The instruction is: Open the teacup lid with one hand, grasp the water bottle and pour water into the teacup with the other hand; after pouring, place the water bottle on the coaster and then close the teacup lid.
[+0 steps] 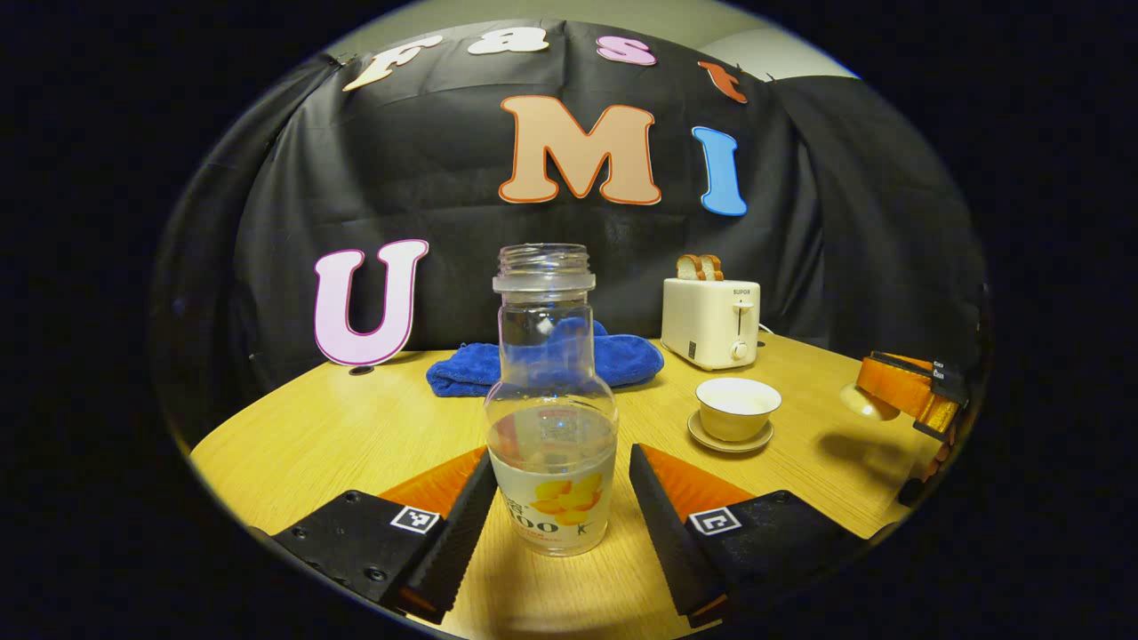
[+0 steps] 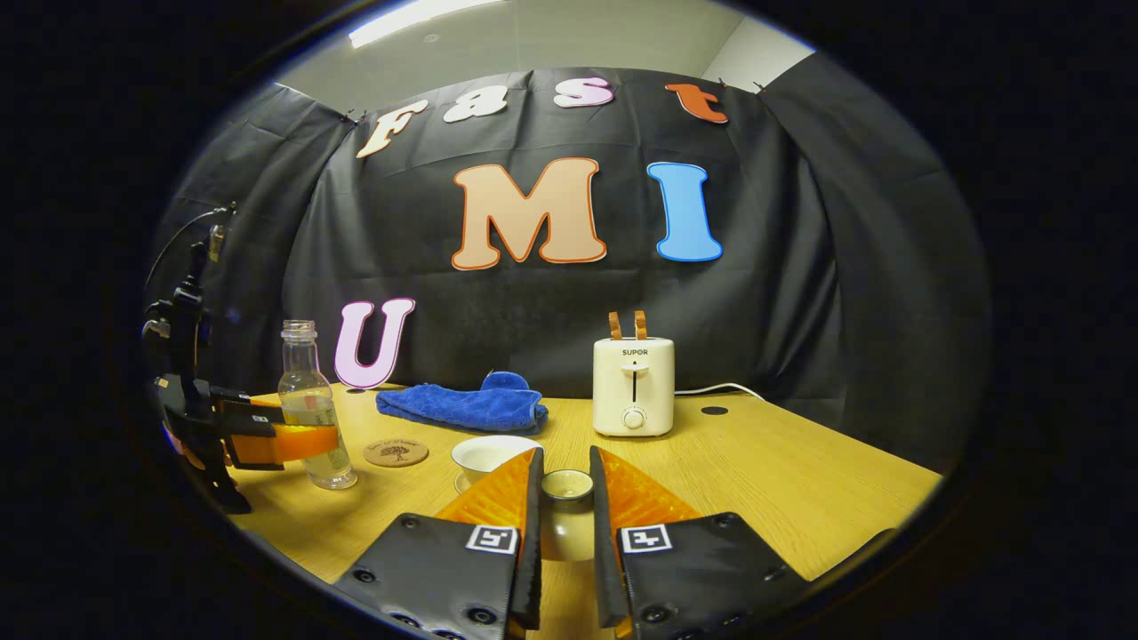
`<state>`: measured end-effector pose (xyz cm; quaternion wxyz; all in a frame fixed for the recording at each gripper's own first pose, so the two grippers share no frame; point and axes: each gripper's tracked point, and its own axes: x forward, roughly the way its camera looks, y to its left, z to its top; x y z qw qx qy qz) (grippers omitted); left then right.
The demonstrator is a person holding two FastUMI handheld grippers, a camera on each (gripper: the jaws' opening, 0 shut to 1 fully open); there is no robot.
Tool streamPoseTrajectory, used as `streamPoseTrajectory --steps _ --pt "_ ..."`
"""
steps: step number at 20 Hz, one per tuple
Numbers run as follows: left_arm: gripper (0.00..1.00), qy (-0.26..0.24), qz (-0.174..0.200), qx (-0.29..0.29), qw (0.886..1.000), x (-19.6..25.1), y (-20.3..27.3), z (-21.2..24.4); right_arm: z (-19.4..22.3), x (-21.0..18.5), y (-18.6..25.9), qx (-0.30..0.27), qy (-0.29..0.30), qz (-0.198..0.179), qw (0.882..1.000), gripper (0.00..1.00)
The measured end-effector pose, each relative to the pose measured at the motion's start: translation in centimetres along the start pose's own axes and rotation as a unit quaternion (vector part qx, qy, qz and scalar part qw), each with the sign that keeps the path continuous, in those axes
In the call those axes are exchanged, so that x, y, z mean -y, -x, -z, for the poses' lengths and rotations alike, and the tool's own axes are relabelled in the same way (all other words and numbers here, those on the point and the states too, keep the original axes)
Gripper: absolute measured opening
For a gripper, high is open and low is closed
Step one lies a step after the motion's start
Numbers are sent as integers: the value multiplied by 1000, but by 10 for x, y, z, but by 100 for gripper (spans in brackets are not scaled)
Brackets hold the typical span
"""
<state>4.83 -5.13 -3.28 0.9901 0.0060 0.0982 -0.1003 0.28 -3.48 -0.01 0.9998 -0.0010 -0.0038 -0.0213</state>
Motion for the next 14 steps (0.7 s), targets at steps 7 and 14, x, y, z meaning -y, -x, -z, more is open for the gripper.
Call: streamPoseTrajectory --steps 7,14 --pt "74 -5 -9 5 1000 -1 -9 -2 -1 12 6 0 1 13 1000 28" --pt "69 -14 -45 2 999 -10 -14 -4 -1 12 6 0 1 13 1000 28"
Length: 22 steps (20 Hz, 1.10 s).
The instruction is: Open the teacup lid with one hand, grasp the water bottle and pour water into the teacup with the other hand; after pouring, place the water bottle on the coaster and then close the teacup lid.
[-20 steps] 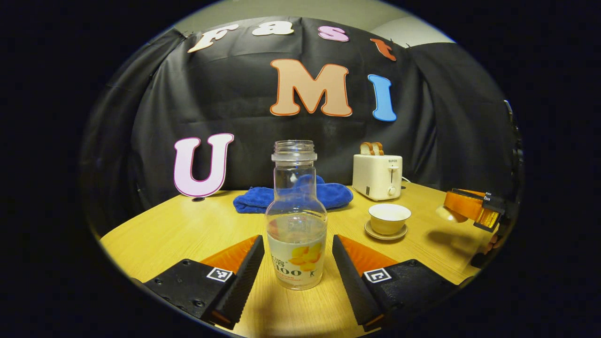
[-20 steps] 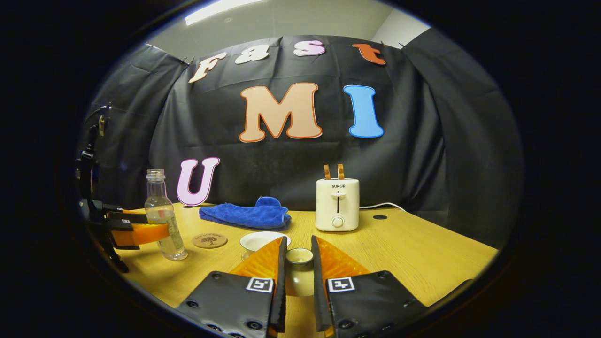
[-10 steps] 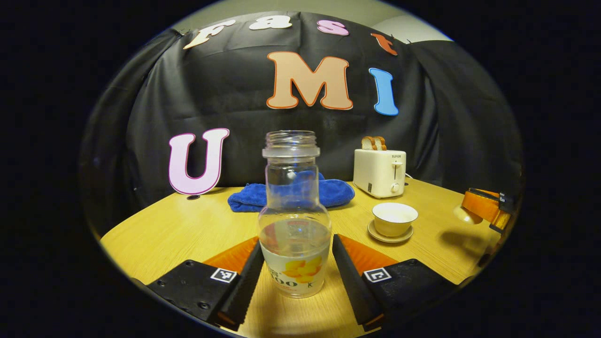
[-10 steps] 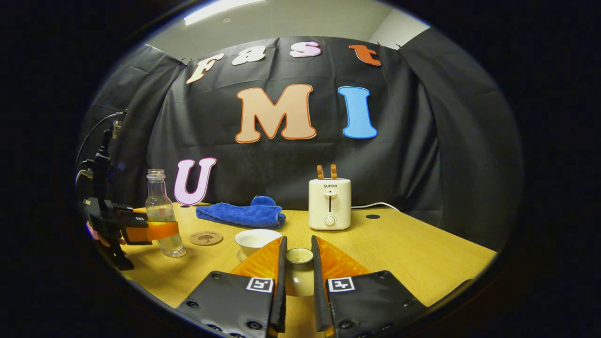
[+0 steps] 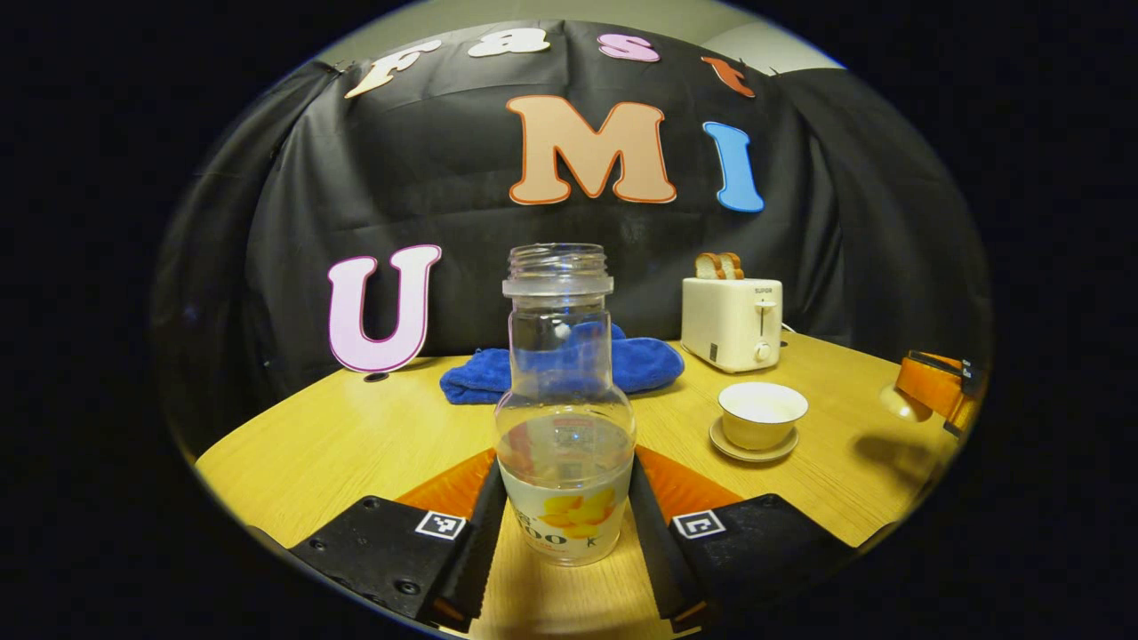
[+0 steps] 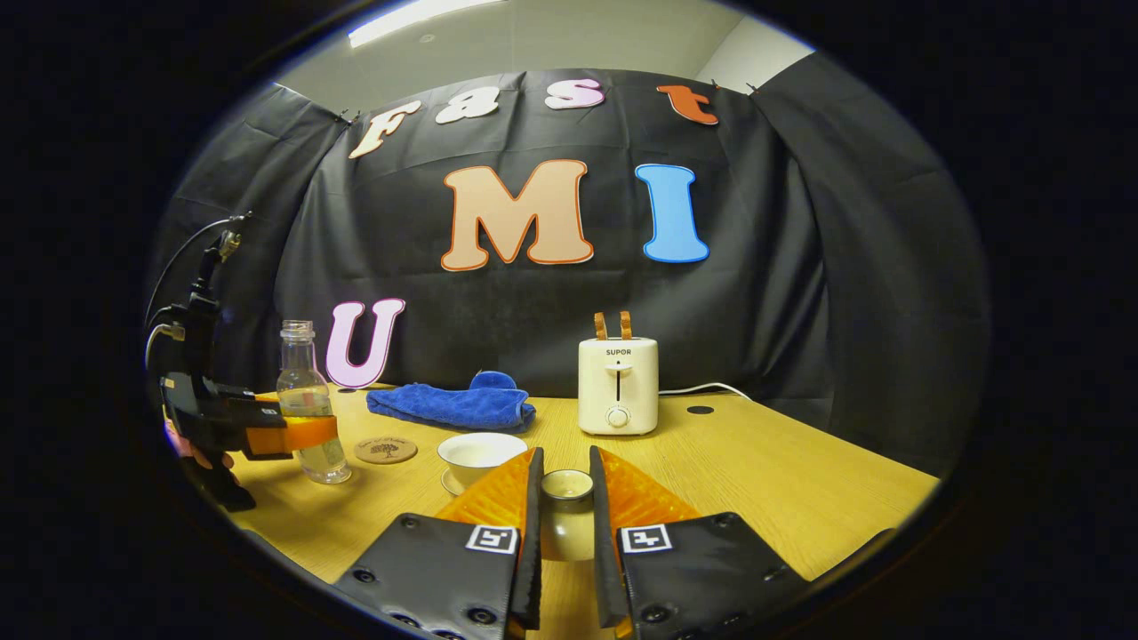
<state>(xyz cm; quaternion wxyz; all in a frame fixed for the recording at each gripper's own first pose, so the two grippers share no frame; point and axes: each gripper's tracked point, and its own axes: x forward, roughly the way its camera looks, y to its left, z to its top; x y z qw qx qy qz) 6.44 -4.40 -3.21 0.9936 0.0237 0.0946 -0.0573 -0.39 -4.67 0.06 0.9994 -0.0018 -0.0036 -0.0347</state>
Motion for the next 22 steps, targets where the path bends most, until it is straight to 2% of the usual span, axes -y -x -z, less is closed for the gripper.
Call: streamPoseTrajectory --steps 2,5,10,13,17,20,22 --pt "67 -21 -8 -9 1000 2 -2 -2 0 3 0 0 0 5 1000 27" --pt "66 -90 -38 -40 994 -7 -10 -1 0 9 1 -2 0 7 1000 28" --pt "66 -216 -64 -57 973 -9 -24 -13 0 26 1 -1 1 21 1000 28" --pt "67 -298 -76 -61 949 -11 -32 -19 0 35 1 -1 1 28 1000 28" --pt "67 -413 -74 -52 906 -2 -39 -22 -1 43 1 -1 1 35 999 28" --pt "67 -473 -72 -43 877 2 -41 -26 0 50 1 -1 1 42 999 28" --pt "66 -494 -70 -53 865 1 -38 -22 -1 51 1 0 2 42 999 28"
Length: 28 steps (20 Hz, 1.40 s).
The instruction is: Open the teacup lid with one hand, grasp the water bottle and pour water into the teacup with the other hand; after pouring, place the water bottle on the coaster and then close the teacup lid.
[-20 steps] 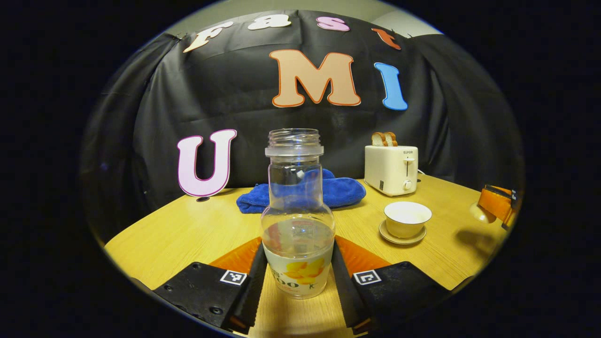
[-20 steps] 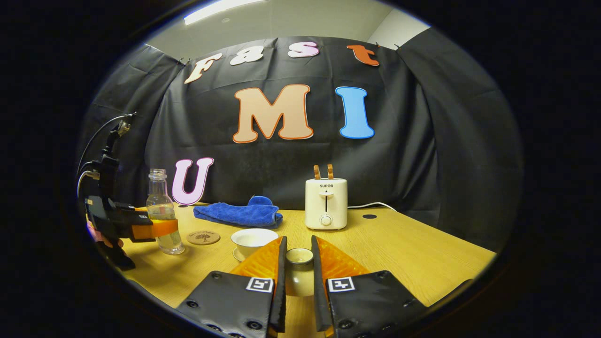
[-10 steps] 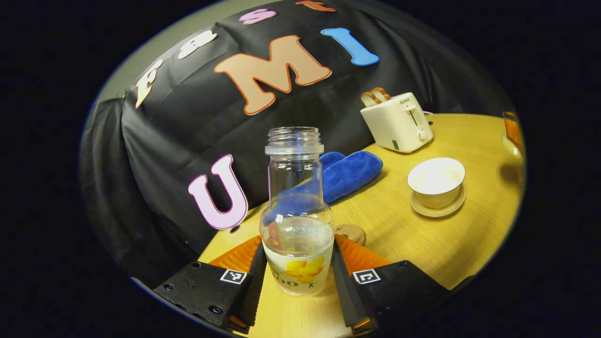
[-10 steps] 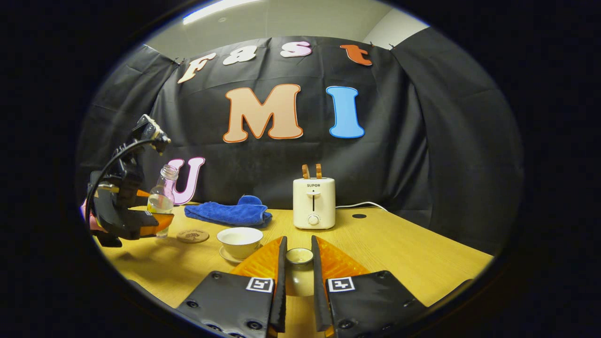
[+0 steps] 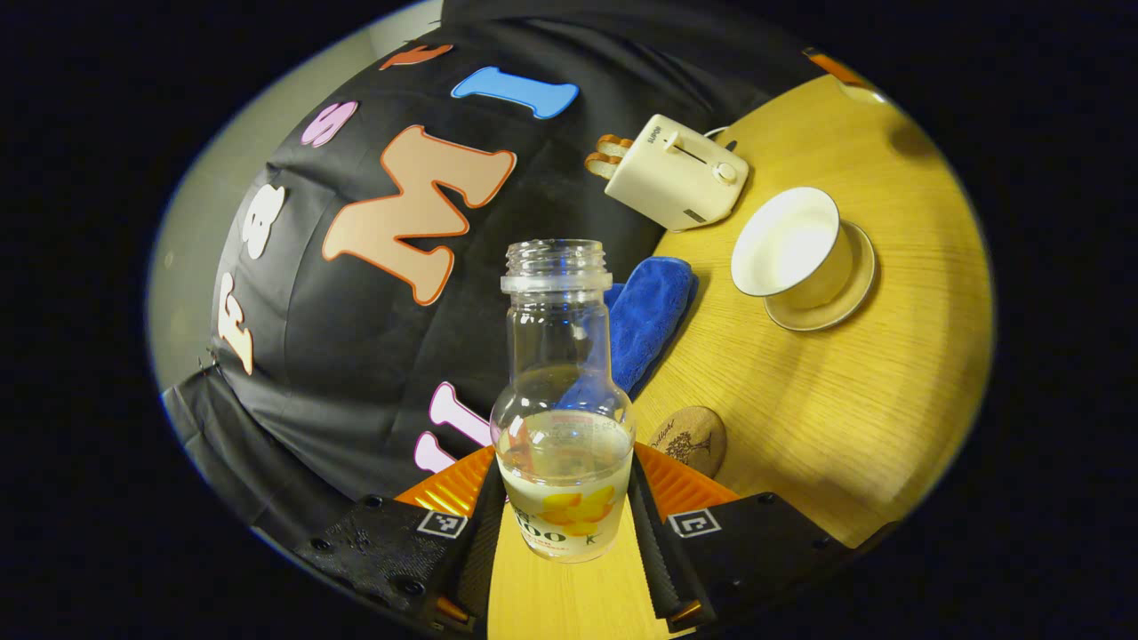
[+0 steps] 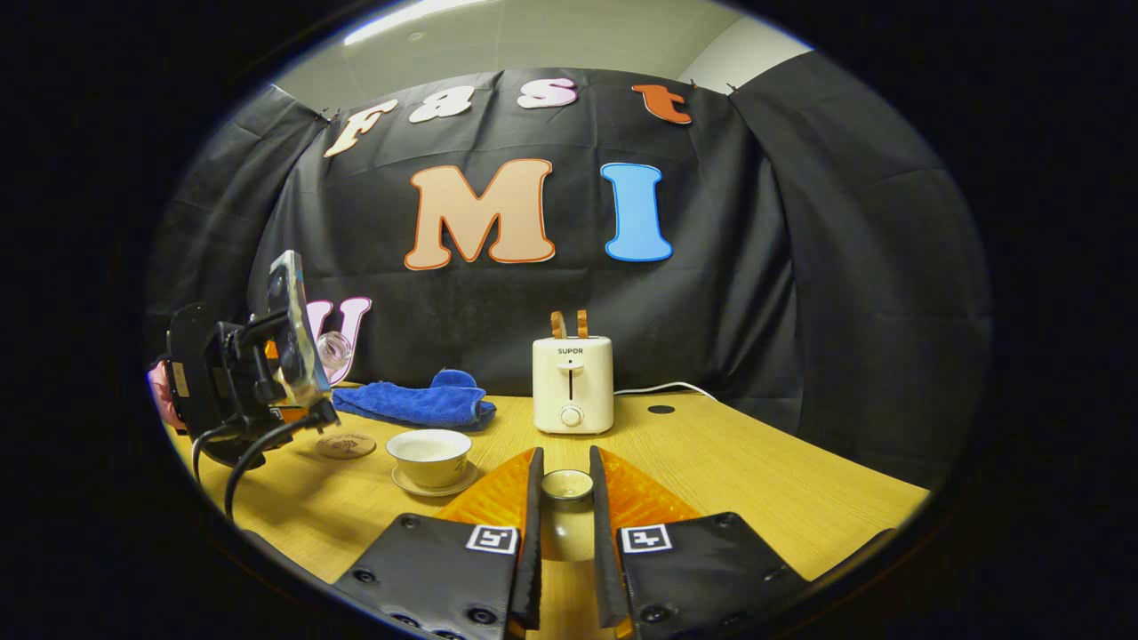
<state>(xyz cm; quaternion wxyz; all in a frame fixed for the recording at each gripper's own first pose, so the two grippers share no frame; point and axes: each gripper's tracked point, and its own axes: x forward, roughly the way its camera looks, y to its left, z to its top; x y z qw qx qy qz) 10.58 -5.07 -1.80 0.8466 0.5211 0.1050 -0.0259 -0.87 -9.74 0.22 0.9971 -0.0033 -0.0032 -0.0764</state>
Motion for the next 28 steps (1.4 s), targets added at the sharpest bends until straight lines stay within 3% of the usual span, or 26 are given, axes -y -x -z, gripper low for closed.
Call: streamPoseTrajectory --steps 9,13,28 --pt "66 -129 3 4 992 5 -14 -9 1 3 1 0 0 0 1000 28" --pt "67 -186 1 9 983 9 -20 -19 1 10 1 -1 0 3 1000 28" --pt "66 -328 11 2 945 7 -33 -37 2 15 0 0 0 10 1000 28"
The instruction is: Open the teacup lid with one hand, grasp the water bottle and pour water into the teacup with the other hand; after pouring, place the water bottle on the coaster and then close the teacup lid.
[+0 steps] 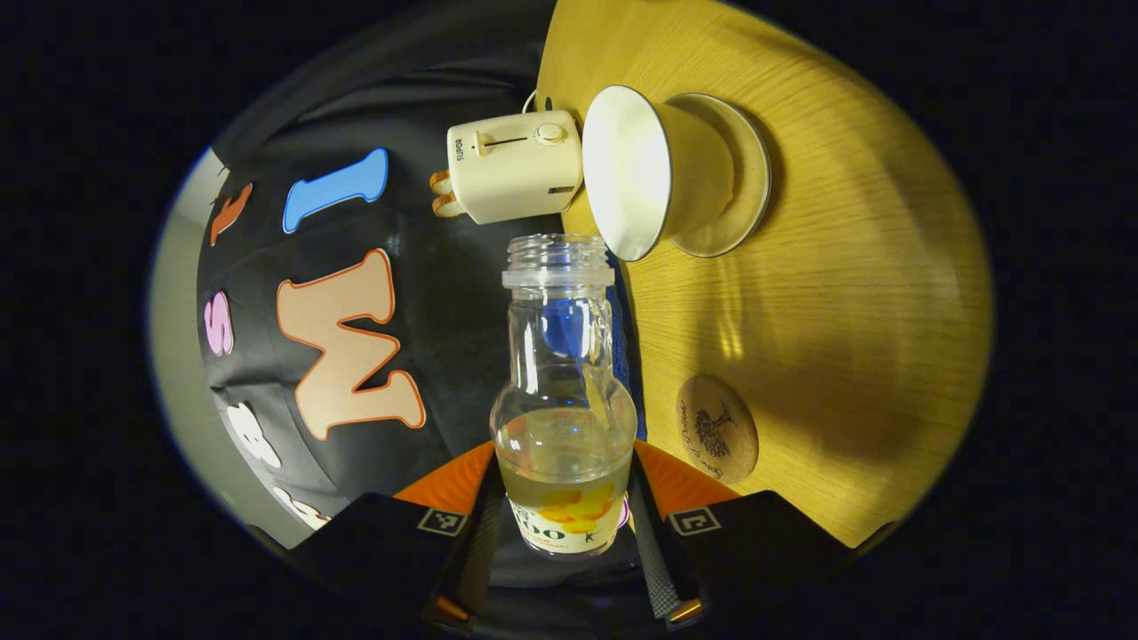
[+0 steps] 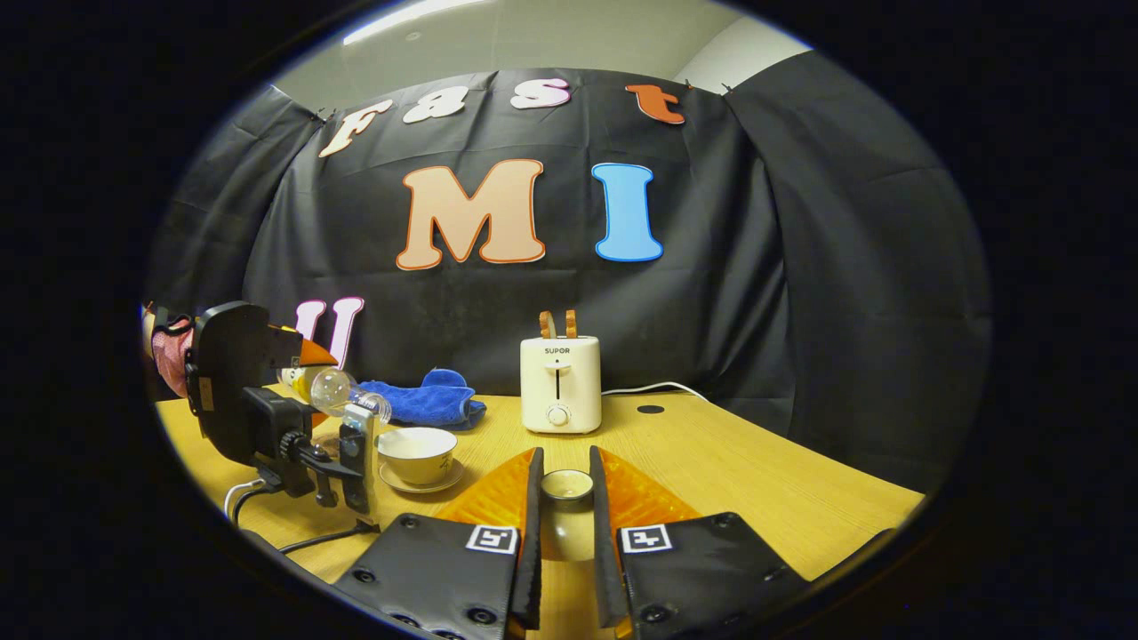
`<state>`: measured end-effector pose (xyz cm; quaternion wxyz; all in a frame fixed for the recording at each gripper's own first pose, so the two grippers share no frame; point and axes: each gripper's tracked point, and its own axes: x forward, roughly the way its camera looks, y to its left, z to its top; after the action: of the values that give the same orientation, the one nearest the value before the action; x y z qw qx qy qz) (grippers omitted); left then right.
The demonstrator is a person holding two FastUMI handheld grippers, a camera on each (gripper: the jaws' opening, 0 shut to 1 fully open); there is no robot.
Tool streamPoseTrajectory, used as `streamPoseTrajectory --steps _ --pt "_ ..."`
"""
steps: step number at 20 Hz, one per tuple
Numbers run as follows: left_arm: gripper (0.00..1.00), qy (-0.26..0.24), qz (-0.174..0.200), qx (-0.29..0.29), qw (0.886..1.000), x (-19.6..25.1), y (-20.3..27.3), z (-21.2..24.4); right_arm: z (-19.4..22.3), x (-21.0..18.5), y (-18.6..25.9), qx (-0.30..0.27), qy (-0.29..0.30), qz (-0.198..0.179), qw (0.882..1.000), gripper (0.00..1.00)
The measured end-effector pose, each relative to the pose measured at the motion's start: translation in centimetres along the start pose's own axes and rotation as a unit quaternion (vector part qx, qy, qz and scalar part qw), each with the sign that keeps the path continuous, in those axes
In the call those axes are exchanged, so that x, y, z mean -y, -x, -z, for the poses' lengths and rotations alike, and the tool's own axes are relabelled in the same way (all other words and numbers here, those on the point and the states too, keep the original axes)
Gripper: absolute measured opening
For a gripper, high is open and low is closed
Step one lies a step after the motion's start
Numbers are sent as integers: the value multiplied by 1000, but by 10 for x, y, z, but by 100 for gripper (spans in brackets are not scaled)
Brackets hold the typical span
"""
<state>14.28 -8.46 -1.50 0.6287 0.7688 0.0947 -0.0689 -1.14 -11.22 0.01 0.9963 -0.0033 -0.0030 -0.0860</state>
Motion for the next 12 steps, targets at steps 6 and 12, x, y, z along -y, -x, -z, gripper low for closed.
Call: streamPoseTrajectory --steps 6,12 --pt "66 -42 2 0 999 -5 2 -2 0 0 0 0 0 -1 1000 28" --pt "66 -86 -12 5 996 -20 4 -6 0 0 0 0 0 -1 1000 28"
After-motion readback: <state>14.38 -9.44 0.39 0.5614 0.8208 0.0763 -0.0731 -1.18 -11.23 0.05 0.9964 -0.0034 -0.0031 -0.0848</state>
